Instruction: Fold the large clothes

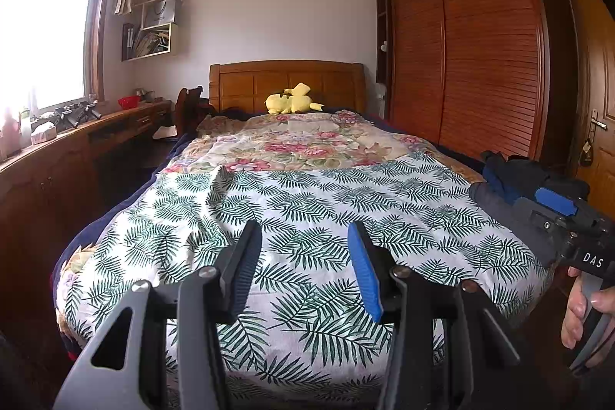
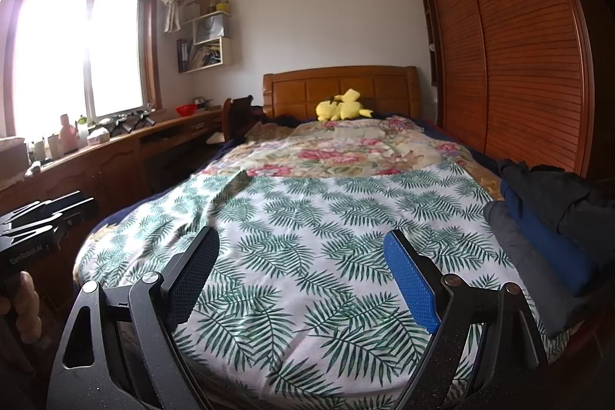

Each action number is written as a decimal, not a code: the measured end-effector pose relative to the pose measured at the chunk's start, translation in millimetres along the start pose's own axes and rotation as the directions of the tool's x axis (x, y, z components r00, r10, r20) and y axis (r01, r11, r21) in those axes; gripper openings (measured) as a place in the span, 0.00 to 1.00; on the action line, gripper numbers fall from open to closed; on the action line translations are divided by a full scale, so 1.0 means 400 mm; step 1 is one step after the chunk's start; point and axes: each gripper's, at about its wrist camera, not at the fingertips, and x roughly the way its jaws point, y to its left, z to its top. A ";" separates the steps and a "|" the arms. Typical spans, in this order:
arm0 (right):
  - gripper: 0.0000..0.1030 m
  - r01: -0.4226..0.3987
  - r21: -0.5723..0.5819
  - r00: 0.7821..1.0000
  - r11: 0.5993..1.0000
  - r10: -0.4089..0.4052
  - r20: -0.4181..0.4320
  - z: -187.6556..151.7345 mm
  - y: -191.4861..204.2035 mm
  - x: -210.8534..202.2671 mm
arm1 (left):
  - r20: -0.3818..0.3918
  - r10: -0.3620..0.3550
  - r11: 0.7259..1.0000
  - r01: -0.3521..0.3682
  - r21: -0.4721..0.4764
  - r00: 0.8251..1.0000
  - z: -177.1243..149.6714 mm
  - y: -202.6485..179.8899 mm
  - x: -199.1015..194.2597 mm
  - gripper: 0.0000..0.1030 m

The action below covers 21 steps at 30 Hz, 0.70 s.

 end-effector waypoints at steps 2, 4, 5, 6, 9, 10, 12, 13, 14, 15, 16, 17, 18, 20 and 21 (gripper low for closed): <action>0.86 -0.001 0.000 1.000 1.000 0.001 0.000 0.000 -0.001 0.000 | 0.000 0.000 1.000 0.000 0.001 1.000 0.000 0.000 0.000 0.45; 0.86 0.000 0.000 1.000 1.000 0.000 0.001 0.000 0.000 0.000 | 0.000 0.000 1.000 0.000 0.000 1.000 0.000 0.000 0.000 0.45; 0.86 0.000 0.000 1.000 1.000 0.000 0.000 0.000 -0.001 0.000 | 0.000 -0.001 1.000 0.001 0.000 1.000 0.000 0.000 0.000 0.45; 0.86 0.000 0.000 1.000 1.000 0.000 -0.001 -0.001 -0.001 0.000 | 0.000 -0.001 1.000 0.001 -0.001 1.000 0.000 0.000 -0.001 0.45; 0.86 0.000 0.001 1.000 1.000 0.000 -0.001 0.000 0.000 -0.002 | 0.000 -0.001 1.000 0.001 0.000 1.000 -0.002 -0.001 0.000 0.45; 0.86 0.000 0.001 1.000 1.000 0.000 0.000 -0.001 -0.002 -0.002 | 0.000 -0.002 1.000 0.002 0.000 1.000 -0.001 0.000 0.000 0.45; 0.86 -0.001 0.001 1.000 1.000 0.001 -0.001 -0.001 -0.002 -0.001 | 0.000 -0.002 1.000 0.002 0.000 1.000 -0.003 -0.001 -0.001 0.45; 0.86 0.000 0.001 1.000 1.000 0.000 -0.001 -0.001 -0.002 -0.001 | 0.000 -0.002 1.000 0.002 0.000 1.000 -0.003 -0.001 -0.001 0.45; 0.86 0.000 0.001 1.000 1.000 0.000 -0.001 0.000 -0.001 -0.001 | 0.000 -0.002 1.000 0.002 0.000 1.000 -0.003 -0.001 -0.001 0.45; 0.86 -0.002 0.001 1.000 1.000 0.002 -0.001 -0.001 -0.003 -0.001 | 0.000 -0.002 1.000 0.002 0.000 1.000 -0.003 -0.001 0.000 0.45; 0.86 -0.001 0.001 1.000 1.000 0.001 -0.001 -0.001 -0.001 -0.002 | 0.000 -0.002 1.000 0.002 0.000 1.000 -0.003 -0.001 0.000 0.45; 0.86 0.000 0.001 1.000 1.000 0.000 -0.001 -0.001 -0.001 -0.002 | 0.000 -0.001 1.000 0.001 0.000 1.000 -0.002 -0.001 0.000 0.45; 0.86 -0.001 0.001 1.000 1.000 0.001 0.000 -0.001 -0.002 -0.002 | -0.001 -0.001 1.000 0.001 0.000 1.000 -0.003 -0.002 -0.001 0.45; 0.86 -0.002 0.001 1.000 1.000 0.002 0.000 -0.001 0.000 -0.003 | 0.000 -0.002 1.000 0.002 0.000 1.000 -0.002 -0.002 -0.001 0.45; 0.86 -0.002 0.001 1.000 1.000 0.002 0.000 -0.001 0.000 -0.003 | 0.000 -0.001 1.000 0.001 0.000 1.000 -0.002 -0.002 -0.001 0.45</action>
